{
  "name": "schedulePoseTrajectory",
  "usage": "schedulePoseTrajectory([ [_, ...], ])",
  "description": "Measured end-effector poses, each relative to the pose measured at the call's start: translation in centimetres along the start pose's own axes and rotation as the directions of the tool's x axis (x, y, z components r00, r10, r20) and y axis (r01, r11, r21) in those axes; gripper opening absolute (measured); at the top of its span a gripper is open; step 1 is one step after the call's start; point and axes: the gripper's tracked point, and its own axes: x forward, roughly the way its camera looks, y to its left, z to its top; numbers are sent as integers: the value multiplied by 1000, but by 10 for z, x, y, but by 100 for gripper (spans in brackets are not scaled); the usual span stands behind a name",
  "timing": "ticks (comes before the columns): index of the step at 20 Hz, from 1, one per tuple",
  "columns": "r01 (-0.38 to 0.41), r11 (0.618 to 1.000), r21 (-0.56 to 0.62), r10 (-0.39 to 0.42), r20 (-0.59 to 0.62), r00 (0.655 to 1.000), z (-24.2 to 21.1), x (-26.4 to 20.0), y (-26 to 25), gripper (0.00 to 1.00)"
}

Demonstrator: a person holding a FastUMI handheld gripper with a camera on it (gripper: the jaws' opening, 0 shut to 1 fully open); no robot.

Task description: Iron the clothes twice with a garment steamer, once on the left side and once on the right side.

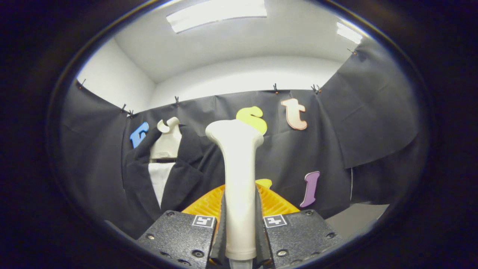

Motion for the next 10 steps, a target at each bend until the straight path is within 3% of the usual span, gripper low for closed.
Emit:
schedulePoseTrajectory([
  [4, -32, 999, -18, 33, 29, 999, 1, 9, 36, 34],
  [10, -33, 998, -61, 29, -58, 998, -38, 11, 50, 34],
])
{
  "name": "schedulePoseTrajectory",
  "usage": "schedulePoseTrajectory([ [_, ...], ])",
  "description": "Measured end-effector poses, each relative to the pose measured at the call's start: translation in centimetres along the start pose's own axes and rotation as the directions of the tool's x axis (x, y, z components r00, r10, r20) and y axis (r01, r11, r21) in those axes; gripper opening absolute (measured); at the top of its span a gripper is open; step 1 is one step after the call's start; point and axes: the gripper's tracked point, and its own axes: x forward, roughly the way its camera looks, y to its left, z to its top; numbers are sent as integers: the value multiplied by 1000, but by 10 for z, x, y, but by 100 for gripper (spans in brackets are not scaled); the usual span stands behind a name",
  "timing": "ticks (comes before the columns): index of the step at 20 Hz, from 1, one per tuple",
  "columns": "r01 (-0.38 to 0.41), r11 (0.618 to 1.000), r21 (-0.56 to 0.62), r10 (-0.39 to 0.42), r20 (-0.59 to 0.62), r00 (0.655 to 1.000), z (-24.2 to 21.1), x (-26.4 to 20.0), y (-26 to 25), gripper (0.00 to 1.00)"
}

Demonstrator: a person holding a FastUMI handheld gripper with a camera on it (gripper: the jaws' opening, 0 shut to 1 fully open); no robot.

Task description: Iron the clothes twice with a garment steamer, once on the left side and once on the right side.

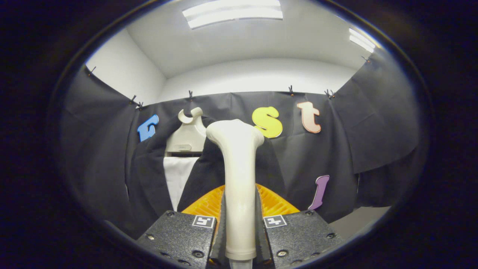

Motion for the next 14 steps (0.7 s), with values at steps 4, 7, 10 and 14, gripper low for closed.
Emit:
schedulePoseTrajectory([
  [4, 29, 999, -27, -30, -19, 999, -14, -7, -3, 34],
  [7, 44, 998, -44, -45, -41, 998, -26, -15, -4, 34],
  [10, 62, 997, -54, -66, -69, 995, -41, -27, -7, 34],
  [14, 78, 995, -67, -86, -124, 989, -66, -45, -10, 34],
])
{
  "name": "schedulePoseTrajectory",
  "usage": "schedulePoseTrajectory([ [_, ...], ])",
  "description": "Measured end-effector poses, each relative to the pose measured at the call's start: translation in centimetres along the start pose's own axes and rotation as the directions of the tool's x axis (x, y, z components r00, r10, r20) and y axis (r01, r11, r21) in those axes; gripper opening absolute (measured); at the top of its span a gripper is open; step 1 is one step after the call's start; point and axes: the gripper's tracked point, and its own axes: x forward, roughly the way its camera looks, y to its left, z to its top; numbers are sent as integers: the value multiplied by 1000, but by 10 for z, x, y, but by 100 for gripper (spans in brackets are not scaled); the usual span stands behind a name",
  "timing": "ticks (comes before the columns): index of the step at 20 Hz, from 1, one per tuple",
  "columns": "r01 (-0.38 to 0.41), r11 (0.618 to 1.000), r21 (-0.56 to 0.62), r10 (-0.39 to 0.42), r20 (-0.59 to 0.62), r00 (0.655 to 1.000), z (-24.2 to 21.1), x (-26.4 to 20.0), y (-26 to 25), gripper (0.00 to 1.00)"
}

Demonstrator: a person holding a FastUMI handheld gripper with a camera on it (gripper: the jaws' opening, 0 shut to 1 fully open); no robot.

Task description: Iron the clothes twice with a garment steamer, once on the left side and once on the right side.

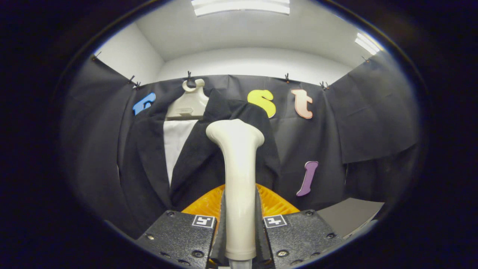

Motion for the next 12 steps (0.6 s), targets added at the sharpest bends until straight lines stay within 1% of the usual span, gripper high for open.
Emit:
schedulePoseTrajectory([
  [7, 17, 999, -32, -20, -80, 997, -45, -33, 3, 34],
  [12, 7, 998, -58, -16, -153, 988, -83, -49, 7, 34],
])
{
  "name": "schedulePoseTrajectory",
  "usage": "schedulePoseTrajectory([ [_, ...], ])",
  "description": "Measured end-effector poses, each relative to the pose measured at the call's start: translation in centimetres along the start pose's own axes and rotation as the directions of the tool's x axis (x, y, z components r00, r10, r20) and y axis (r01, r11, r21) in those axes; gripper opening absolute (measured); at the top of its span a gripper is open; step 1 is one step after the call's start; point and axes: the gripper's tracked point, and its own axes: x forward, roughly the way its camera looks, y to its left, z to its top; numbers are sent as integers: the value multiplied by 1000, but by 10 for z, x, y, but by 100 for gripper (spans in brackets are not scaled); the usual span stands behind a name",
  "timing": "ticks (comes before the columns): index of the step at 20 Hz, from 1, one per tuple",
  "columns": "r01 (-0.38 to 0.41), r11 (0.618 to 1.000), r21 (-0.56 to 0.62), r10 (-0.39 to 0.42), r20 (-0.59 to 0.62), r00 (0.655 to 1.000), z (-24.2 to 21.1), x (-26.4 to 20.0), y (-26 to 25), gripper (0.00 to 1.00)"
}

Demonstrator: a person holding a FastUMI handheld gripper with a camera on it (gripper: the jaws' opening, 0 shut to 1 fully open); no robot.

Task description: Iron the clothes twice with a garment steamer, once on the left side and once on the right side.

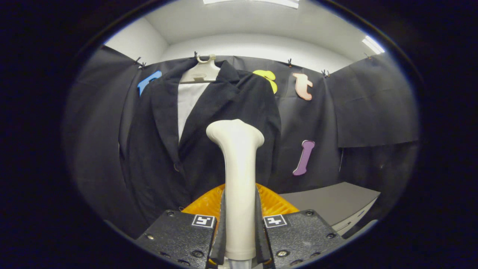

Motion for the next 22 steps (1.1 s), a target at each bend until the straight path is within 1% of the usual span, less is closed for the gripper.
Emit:
schedulePoseTrajectory([
  [12, -26, 998, -53, 19, -126, 992, -85, -32, 10, 34],
  [22, -37, 995, -89, 13, -255, 967, -163, -64, 13, 34],
])
